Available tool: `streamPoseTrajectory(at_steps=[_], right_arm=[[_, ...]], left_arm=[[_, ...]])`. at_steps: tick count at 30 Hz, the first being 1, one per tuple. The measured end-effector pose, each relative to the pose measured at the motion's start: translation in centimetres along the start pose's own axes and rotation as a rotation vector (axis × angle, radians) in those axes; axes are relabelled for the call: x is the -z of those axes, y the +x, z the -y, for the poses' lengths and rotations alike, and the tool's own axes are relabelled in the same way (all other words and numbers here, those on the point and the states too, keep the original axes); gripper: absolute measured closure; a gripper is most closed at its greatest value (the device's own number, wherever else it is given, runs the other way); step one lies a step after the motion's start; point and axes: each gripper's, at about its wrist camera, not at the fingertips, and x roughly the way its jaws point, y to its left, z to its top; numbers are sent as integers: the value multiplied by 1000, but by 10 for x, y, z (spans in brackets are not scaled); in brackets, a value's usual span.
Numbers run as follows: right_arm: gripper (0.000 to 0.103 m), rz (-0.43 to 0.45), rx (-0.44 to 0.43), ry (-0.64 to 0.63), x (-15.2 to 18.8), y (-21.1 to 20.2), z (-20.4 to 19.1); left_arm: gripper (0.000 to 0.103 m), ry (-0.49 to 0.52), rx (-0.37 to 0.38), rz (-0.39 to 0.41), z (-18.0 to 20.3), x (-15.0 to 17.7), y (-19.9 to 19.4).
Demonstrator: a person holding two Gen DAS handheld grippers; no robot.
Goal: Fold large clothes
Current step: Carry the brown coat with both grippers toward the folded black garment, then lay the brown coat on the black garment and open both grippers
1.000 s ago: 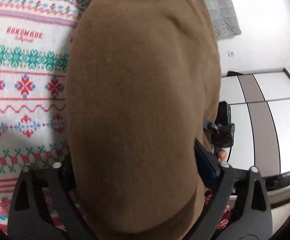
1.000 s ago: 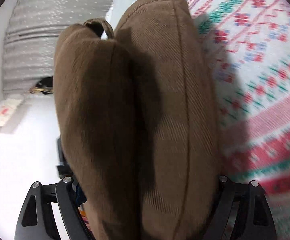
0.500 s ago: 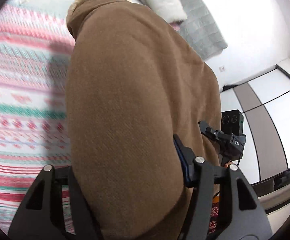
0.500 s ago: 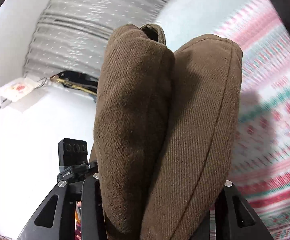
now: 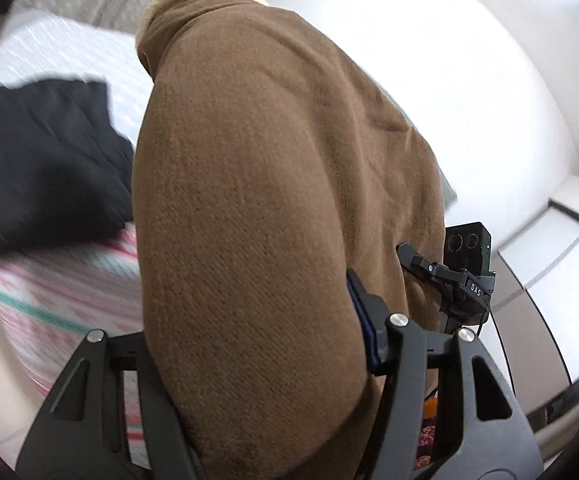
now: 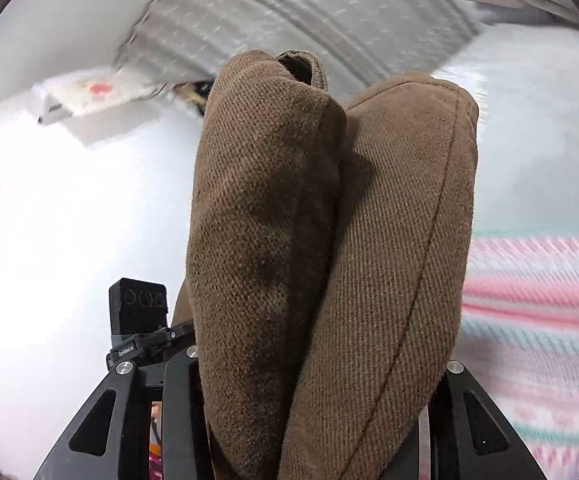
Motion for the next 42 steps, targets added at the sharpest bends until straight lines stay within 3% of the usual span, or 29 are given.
streamPoseTrajectory(at_steps=[5, 10, 11, 12, 13, 16, 17, 19, 21, 25, 30, 33, 36, 40, 42], right_arm=[[62, -58, -42, -110, -77, 106, -35], [57, -113, -49, -179, -148, 236, -25], [54, -128, -27, -182, -159, 271, -12], [46, -133, -8, -174, -157, 278, -3], [44, -128, 57, -140, -160, 304, 23], [42, -142, 264, 51, -146, 361, 99], [42, -138, 313, 115, -134, 366, 121], [41, -124, 315, 209, -111, 359, 160], [42, -134, 267, 212, -101, 358, 173], [41, -149, 279, 151, -96, 340, 165], [41, -164, 278, 94, -90, 289, 119], [39, -150, 285, 62, -84, 257, 81], [35, -140, 302, 58, -67, 228, 71], [29, -145, 357, -8, -35, 180, 46], [25, -141, 382, -50, -23, 166, 39]], left_arm=[[42, -24, -53, 143, -60, -60, -41], [40, -66, -116, 250, -153, -100, -41], [37, -86, -130, 251, -168, -105, -22], [34, -116, -150, 250, -193, -105, -11], [28, -152, -194, 244, -220, -113, 8], [21, -340, -396, 136, -328, -113, 70], [21, -390, -358, 169, -347, -110, 72], [21, -526, -215, 257, -374, -100, 60], [21, -516, -215, 271, -375, -98, 52], [21, -449, -344, 228, -348, -95, 31], [20, -355, -469, 243, -318, -85, -4], [14, -321, -529, 249, -296, -88, -7], [9, -260, -581, 218, -265, -67, -7], [3, -124, -716, 172, -204, -36, -3], [1, -49, -745, 148, -172, -14, 3]])
